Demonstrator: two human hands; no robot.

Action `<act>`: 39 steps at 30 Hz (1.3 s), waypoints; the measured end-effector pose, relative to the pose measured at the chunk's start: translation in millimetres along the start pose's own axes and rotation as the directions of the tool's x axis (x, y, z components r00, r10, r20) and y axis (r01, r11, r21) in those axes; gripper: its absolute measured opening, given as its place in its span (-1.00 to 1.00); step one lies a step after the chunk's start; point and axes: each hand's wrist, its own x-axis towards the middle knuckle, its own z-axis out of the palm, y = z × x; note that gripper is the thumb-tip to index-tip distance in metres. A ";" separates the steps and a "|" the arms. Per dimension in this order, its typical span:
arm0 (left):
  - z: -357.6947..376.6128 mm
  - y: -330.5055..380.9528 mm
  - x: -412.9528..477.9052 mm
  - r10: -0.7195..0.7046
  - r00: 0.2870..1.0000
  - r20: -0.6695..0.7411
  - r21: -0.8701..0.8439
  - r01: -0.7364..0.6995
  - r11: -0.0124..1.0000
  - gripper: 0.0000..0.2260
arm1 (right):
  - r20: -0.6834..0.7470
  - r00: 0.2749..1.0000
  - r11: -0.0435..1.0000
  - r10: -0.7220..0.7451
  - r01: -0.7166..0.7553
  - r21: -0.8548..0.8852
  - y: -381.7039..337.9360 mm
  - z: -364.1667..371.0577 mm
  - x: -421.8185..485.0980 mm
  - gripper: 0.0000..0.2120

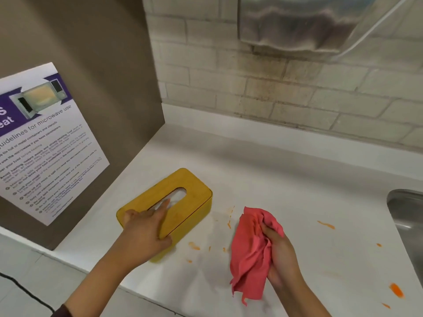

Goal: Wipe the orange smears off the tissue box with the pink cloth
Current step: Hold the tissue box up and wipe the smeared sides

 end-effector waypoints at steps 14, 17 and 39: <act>12.9 92.1 94.3 -0.360 0.920 0.156 -0.086 0.375 0.923 -0.07 | -0.074 0.996 0.999 -0.042 0.041 -0.008 -3.1 0.4 -7.0 -0.80; -0.3 90.7 82.6 -0.318 0.935 0.156 -0.232 0.347 0.909 -0.05 | -0.101 0.992 0.998 -0.069 0.067 -0.019 -7.4 -2.1 -6.2 -0.78; -24.3 -15.4 8.5 -0.119 0.968 -0.221 -0.918 -0.165 0.360 -0.39 | 0.561 0.640 0.539 -0.526 0.761 -0.362 4.6 119.9 -0.8 -0.49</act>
